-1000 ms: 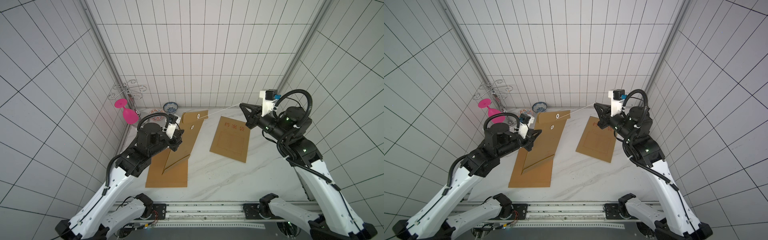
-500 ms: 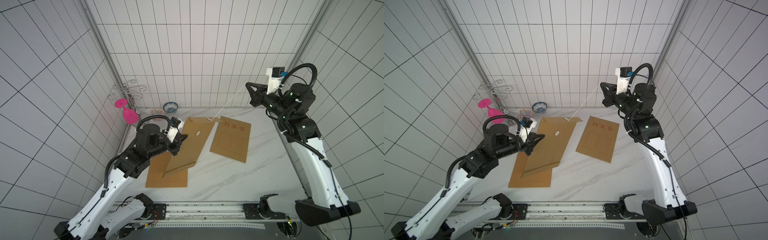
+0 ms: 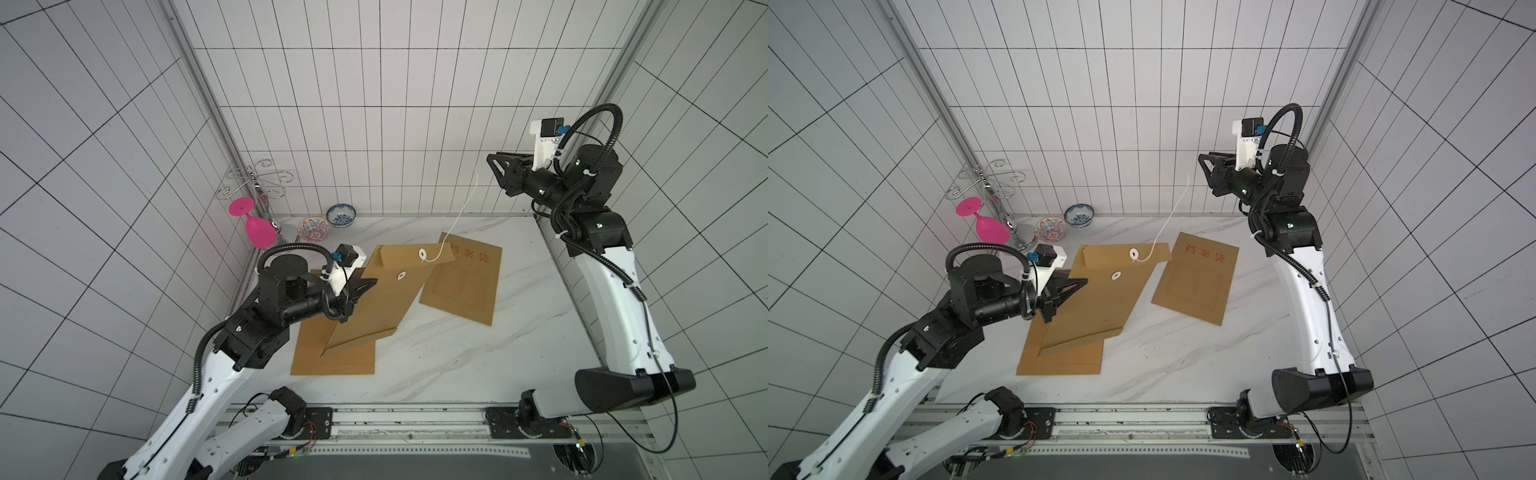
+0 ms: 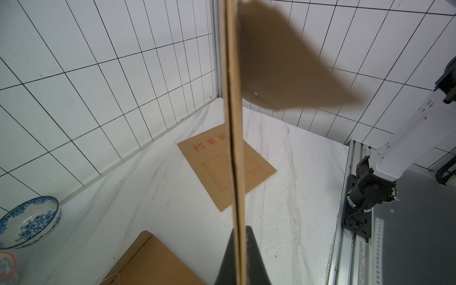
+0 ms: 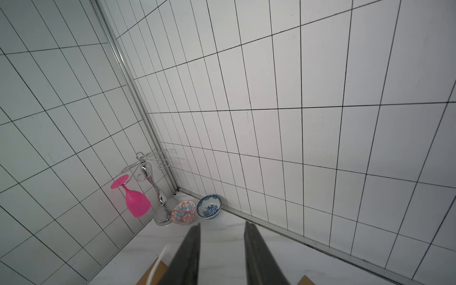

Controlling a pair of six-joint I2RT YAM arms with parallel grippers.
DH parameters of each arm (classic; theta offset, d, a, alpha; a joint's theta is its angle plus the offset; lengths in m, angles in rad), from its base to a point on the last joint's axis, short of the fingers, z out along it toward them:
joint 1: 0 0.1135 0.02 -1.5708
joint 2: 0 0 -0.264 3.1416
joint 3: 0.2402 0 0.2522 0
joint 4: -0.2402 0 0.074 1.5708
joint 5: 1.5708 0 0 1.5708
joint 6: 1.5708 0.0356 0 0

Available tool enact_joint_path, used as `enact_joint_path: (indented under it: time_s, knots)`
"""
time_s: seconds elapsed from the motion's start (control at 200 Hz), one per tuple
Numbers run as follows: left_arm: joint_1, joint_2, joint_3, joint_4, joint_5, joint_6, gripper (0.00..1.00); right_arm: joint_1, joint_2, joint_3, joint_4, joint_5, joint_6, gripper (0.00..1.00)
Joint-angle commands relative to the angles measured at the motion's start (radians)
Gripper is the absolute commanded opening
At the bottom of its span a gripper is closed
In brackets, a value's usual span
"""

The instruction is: Open the file bag

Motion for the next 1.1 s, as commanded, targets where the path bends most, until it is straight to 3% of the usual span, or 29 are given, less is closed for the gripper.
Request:
enact_joint_path:
  time_s: [0.0, 0.015, 0.045, 0.09, 0.31, 0.525, 0.78, 0.965, 1.099]
  knots:
    - [0.001, -0.015, 0.01, 0.054, 0.027, -0.015, 0.0, -0.026, -0.06, -0.043, 0.024, -0.044, -0.01, 0.61]
    - [0.0, -0.016, 0.01, 0.055, 0.026, -0.016, 0.0, -0.03, -0.067, -0.055, 0.027, -0.043, -0.008, 0.64]
    - [0.001, -0.02, 0.005, 0.059, 0.014, -0.019, 0.0, -0.042, -0.079, -0.073, 0.032, -0.048, -0.005, 0.86]
    - [0.001, -0.03, -0.003, 0.07, -0.015, -0.031, 0.0, -0.056, -0.093, -0.101, 0.031, -0.057, -0.005, 0.93]
    - [0.002, -0.081, 0.031, 0.109, -0.113, -0.066, 0.0, -0.117, -0.203, -0.307, 0.098, -0.063, -0.017, 0.98]
    - [0.003, -0.078, 0.152, 0.118, -0.089, -0.06, 0.0, -0.125, -0.273, -0.431, 0.141, -0.099, -0.075, 0.99]
    - [0.004, -0.017, 0.211, 0.16, -0.027, -0.066, 0.0, -0.097, -0.286, -0.579, 0.452, -0.431, -0.072, 0.98]
    - [0.007, 0.031, 0.233, 0.216, 0.0, -0.077, 0.0, -0.045, -0.275, -0.563, 0.523, -0.573, -0.118, 0.98]
    - [0.036, 0.088, 0.281, 0.223, 0.117, -0.09, 0.0, -0.015, -0.249, -0.531, 0.552, -0.631, -0.119, 0.99]
